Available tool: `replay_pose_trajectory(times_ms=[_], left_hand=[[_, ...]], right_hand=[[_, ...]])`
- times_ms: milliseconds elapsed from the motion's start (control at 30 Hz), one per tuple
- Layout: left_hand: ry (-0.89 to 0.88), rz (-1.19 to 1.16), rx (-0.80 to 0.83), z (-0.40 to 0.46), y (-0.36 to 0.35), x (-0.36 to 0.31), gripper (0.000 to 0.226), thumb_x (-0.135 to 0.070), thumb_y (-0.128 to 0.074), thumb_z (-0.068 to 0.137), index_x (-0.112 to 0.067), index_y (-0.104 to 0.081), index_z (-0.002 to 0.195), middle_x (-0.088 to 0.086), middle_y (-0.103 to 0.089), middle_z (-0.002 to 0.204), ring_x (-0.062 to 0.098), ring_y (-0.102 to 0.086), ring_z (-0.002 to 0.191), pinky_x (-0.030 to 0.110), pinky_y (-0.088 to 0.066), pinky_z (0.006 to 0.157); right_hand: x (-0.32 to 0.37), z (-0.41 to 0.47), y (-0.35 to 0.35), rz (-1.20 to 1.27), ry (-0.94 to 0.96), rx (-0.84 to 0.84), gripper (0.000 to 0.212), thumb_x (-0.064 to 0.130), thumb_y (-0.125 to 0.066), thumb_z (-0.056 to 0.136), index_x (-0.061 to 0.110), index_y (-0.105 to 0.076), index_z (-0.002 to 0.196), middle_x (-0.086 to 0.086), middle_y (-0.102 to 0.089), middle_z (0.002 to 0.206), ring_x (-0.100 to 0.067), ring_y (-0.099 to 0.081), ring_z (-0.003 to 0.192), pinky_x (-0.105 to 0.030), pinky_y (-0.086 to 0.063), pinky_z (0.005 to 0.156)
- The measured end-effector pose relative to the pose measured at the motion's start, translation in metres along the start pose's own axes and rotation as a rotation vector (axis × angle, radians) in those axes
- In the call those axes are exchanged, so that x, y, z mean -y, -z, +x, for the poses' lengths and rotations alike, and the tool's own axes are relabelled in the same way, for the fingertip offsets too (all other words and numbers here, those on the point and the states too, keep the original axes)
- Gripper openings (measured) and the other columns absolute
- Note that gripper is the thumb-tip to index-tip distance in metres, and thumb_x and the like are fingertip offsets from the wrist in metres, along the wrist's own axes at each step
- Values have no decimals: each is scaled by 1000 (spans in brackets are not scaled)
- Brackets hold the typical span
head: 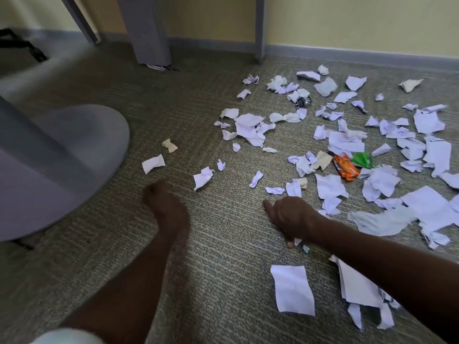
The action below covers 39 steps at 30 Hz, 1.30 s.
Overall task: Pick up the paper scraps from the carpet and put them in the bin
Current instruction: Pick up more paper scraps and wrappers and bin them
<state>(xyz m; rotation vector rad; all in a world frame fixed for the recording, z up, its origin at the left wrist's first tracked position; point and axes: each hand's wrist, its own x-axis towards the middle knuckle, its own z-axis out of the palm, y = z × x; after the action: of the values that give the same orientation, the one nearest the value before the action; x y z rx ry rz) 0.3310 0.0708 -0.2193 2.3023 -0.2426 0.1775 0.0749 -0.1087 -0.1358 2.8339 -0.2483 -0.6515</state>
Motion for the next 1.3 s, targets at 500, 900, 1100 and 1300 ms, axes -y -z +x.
replay_pose_trajectory(times_ms=[500,900,1100,1300], left_hand=[[64,325,265,131,-76,-41,70,-70,-39,89,-41,-22,151,15,-12,162,42,-9,148,73,-1,109],[-433,-6,358,96,-96,-51,31,-16,-48,81,-5,-72,98,19,-70,101,38,-63,99,45,-44,93],[-513,52,590,43,-97,-78,55,-63,-44,87,-18,-73,99,9,-70,107,26,-64,103,39,-47,92],[-772,115,419,-11,-82,-57,28,-42,-48,95,-28,-69,106,0,-64,117,25,-57,113,41,-43,95]], right_hand=[[2,9,-21,-76,-29,-45,73,23,-66,76,-2,-45,141,-21,-63,88,-39,-63,80,-38,-48,65],[2,7,-21,-124,-62,-165,46,28,-77,49,14,-80,92,3,-57,50,-17,-55,41,-25,-18,47],[4,-2,-7,-139,0,-82,45,17,-45,85,11,-64,125,1,-66,78,-18,-63,66,-27,-14,50],[2,-3,-3,-10,37,-105,43,5,-31,100,-1,-33,143,-16,-59,119,-32,-59,104,-31,-31,60]])
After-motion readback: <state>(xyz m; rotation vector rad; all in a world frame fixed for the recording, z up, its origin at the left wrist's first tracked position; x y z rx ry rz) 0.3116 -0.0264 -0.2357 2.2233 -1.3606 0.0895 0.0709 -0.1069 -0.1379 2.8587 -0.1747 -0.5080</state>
